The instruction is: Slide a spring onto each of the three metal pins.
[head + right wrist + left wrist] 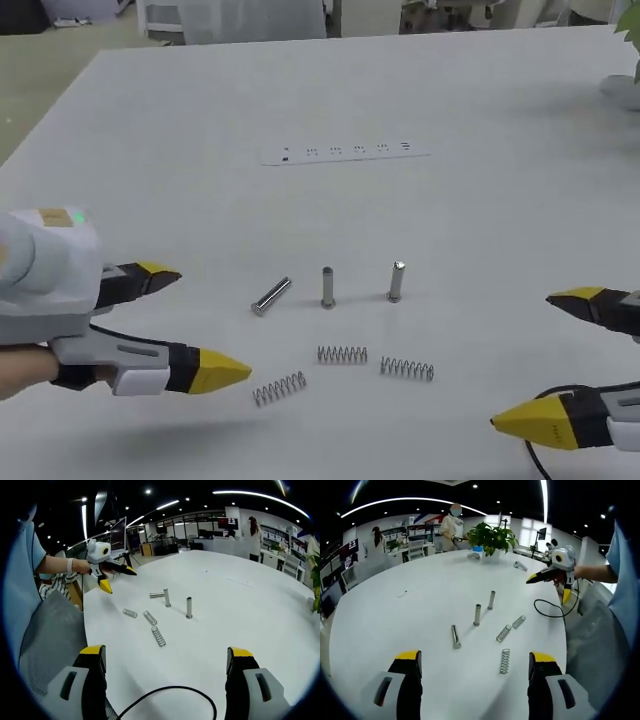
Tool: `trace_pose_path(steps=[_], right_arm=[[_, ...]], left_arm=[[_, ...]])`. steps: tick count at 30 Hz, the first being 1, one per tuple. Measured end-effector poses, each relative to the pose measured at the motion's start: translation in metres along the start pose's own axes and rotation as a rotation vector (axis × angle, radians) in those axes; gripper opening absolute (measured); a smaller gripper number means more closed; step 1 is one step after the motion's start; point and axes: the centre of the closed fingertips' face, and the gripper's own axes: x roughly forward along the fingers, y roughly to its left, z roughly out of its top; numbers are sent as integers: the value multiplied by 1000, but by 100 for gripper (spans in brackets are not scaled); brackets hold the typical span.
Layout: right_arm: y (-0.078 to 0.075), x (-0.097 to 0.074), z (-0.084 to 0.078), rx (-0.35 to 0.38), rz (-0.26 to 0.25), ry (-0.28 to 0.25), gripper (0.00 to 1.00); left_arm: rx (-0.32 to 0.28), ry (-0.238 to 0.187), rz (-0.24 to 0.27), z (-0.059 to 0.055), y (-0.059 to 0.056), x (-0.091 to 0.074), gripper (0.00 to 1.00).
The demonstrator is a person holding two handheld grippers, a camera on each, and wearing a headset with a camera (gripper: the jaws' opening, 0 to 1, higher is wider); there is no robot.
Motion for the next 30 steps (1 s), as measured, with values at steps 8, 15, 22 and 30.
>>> trace_pose_path(steps=[8,15,22,30], right_arm=[[0,0,-6,15,0,0,99],[0,-2,-9,28,-3,-2,99],[1,-3,-11,39,-6,-5,99],[1,-4,-16,53,-10,-3,99]], left_arm=[[37,54,3,4,8,12,83],[62,104,-11,4,13,25,79],[52,120,-23,9,19,35,75],[53,144,-39,10,19,45,71]])
